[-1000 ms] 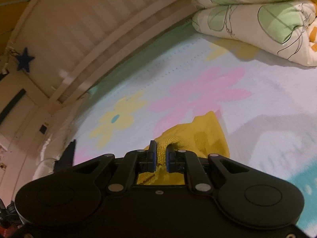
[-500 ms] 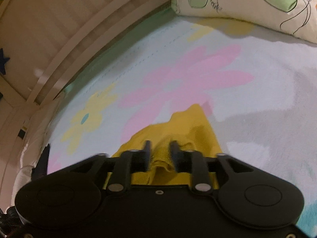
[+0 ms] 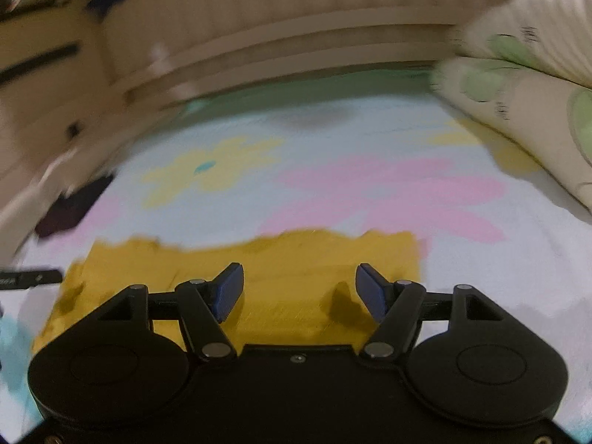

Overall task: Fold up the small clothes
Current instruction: 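Lift the hem with both grippers and fold it over toward the collar, then open both grippers to release the hem on the sweater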

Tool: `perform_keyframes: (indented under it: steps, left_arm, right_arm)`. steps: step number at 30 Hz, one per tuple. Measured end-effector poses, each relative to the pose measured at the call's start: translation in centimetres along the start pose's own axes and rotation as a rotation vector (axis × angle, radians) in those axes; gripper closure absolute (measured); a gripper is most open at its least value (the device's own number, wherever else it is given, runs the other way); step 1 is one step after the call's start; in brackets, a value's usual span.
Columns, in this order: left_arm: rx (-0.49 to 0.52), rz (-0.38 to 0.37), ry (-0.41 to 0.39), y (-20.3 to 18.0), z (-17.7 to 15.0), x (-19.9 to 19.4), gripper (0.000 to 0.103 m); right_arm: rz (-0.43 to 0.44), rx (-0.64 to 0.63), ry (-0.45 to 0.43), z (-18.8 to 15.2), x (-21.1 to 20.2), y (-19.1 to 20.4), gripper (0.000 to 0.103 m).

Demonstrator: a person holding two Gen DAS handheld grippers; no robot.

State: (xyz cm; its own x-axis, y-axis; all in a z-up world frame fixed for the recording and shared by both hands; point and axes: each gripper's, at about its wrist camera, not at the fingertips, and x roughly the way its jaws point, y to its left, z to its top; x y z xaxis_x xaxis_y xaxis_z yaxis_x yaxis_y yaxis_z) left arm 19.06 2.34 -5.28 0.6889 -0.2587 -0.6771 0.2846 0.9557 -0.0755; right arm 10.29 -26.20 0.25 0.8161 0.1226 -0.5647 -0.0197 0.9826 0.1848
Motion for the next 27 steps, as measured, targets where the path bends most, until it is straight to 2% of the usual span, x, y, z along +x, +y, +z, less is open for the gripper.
perform_keyframes:
  steps: [4,11,15,18,27]
  left_arm:
    - [0.095,-0.007,0.043,-1.4,-1.4,0.8,0.045]
    - [0.073,0.037,0.066,-1.1,-0.9,3.0,0.045]
    - [0.060,0.059,0.076,-0.6,-0.3,4.4,0.045]
    - [0.058,0.069,0.069,-0.4,0.3,5.3,0.041]
    - [-0.014,0.083,0.063,1.2,3.2,8.1,0.040]
  right_arm:
    - [0.034,-0.088,0.070,-1.5,-0.1,1.5,0.033]
    - [0.003,-0.134,0.123,-2.7,1.8,2.1,0.033]
    - [-0.023,-0.141,0.119,-2.8,3.1,2.2,0.032]
    - [-0.051,-0.150,0.101,-2.7,4.4,2.4,0.032]
    - [-0.097,-0.067,0.057,-0.3,7.5,2.1,0.028]
